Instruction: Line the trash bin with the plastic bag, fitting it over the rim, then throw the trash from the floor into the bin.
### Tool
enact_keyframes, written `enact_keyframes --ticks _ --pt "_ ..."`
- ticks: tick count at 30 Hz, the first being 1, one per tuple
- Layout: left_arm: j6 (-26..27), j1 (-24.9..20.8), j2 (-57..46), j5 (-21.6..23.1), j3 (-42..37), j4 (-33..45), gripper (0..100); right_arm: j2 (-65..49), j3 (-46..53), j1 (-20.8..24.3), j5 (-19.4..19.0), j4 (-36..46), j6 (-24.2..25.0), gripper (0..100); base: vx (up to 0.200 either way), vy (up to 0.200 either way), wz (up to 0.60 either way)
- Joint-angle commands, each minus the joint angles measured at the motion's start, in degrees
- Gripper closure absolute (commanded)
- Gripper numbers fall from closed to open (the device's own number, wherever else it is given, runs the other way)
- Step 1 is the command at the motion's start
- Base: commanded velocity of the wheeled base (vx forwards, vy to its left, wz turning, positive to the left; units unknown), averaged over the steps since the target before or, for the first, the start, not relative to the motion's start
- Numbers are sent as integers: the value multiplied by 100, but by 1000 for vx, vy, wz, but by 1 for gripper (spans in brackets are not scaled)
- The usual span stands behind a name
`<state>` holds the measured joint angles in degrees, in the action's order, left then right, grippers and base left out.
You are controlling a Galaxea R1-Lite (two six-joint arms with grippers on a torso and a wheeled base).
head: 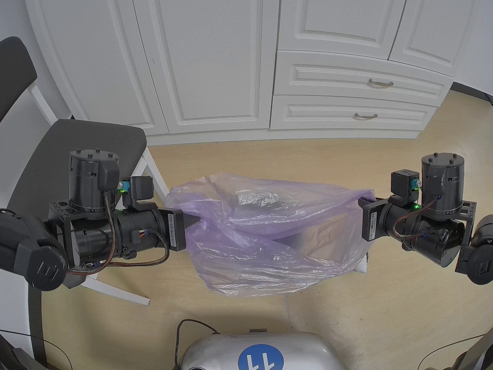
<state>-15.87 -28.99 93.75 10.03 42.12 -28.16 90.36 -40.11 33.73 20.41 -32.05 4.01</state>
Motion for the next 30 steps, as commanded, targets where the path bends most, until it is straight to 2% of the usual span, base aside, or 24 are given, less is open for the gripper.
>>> enact_keyframes --ticks 1,10,15,24,30 --pt "5 -10 -111 7 7 -5 100 -18 -15 2 -28 -38 12 100 0 0 0" --pt "-4 51 -32 -10 60 47 100 8 -32 2 -10 -21 74 100 0 0 0" --pt "5 42 -23 -10 95 -5 100 96 -287 72 34 -56 504 100 0 0 0" --pt "-4 42 -172 -54 95 -207 100 -80 -322 72 42 23 513 100 0 0 0" --pt "-4 7 -717 -54 51 -260 100 -370 -410 81 51 23 539 100 0 0 0"
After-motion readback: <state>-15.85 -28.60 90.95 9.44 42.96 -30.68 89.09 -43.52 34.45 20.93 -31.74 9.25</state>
